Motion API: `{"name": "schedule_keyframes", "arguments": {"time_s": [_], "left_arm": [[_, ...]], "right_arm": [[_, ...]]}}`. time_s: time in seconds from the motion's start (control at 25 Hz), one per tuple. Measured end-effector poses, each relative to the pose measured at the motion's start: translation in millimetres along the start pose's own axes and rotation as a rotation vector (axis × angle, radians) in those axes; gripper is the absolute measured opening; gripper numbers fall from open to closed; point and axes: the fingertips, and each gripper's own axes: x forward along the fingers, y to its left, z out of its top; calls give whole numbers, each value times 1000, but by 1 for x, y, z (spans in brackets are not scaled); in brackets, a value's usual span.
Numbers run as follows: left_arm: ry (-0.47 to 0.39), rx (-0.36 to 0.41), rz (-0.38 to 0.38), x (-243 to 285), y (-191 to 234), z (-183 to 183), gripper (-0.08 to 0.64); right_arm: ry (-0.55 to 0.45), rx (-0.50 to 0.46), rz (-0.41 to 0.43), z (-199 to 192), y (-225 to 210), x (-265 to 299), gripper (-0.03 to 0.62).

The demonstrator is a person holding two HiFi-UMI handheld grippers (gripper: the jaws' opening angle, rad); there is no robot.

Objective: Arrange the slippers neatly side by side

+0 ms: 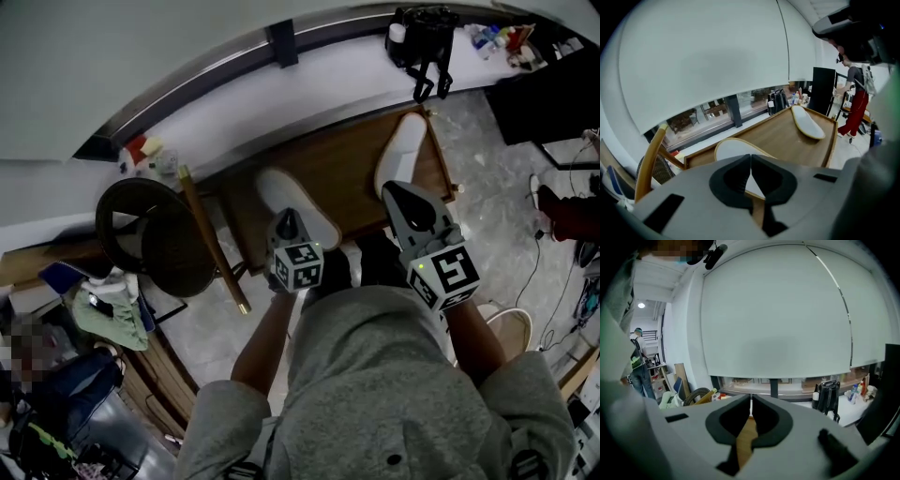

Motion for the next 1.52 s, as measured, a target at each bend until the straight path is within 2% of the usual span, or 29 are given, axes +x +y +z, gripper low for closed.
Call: {"name": "schedule_keyframes", "arguments": {"time_s": [0.44,0.68,0.96,1.28,1.52], "left_arm": [[21,131,-86,20,-17,10,23],[35,161,-120,29,-19,9,23],[34,204,-196,30,-27,5,23],[41,209,-214,37,-23,6,23],[38,131,-218,33,-22,5,44]], "right_arm": [[-1,40,-59,-8,-24,-17,29],[13,50,-81,-10,-24,-17,29],[19,52,-102,-14,-19,-18,29],[35,34,-123,-15,-14,-22,29],[60,-7,-121,-19,-19,-26,29]]}}
